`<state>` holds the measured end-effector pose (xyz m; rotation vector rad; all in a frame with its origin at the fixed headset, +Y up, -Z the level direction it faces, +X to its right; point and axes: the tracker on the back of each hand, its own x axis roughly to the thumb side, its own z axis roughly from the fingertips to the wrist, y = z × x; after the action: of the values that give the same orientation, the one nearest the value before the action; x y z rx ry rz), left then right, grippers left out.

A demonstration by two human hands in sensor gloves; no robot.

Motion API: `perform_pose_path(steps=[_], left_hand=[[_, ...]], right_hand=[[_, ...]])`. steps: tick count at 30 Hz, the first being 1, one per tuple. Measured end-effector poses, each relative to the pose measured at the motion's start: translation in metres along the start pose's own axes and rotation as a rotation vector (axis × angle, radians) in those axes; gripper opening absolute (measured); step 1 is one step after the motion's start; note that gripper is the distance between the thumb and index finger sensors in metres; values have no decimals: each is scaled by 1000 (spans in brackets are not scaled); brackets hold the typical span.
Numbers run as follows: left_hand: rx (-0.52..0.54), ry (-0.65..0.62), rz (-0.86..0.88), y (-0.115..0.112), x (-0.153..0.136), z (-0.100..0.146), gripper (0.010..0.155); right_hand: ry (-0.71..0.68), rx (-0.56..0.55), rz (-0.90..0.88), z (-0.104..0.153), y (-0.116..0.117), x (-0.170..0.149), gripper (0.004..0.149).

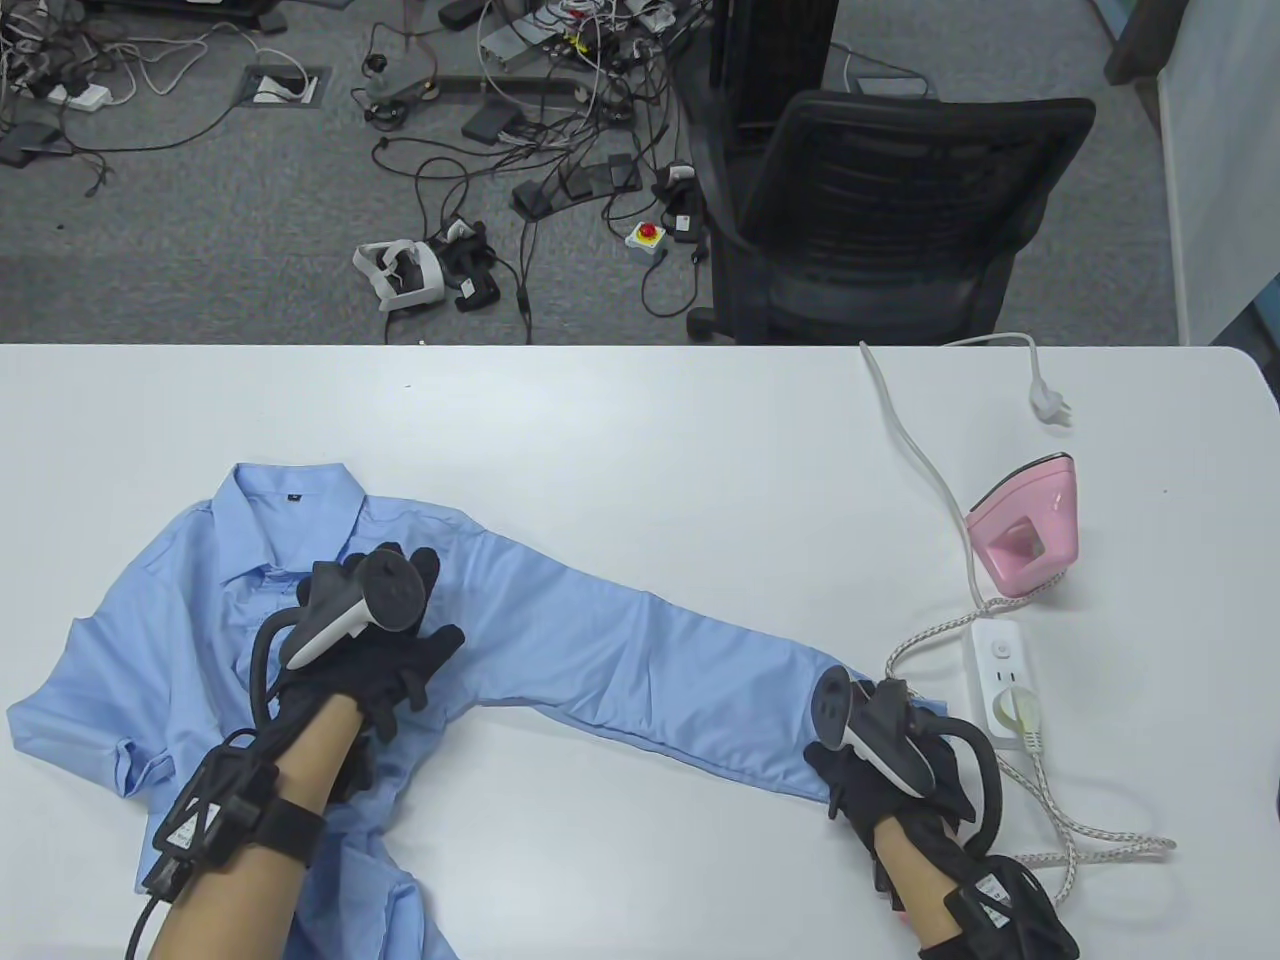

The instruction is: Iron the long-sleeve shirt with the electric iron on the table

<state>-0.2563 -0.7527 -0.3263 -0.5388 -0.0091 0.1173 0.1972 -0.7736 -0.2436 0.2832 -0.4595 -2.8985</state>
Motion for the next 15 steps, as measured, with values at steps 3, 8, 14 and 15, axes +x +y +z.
perform_pose_path(steps=[3,8,14,15], left_hand=[[-74,31,-90,-12,9,-16,79],[-119,81,-34,-32,-8,-24,82],[-142,109,-30,-43,-23,7,82],[-136,117,-30,-46,-23,14,81]], right_hand=[[-8,-2,6,-2,0,-1,79],[-7,17,-11,-9,0,-6,80],[19,78,-37,-24,-3,-14,80],[26,109,-30,-29,-4,-16,81]])
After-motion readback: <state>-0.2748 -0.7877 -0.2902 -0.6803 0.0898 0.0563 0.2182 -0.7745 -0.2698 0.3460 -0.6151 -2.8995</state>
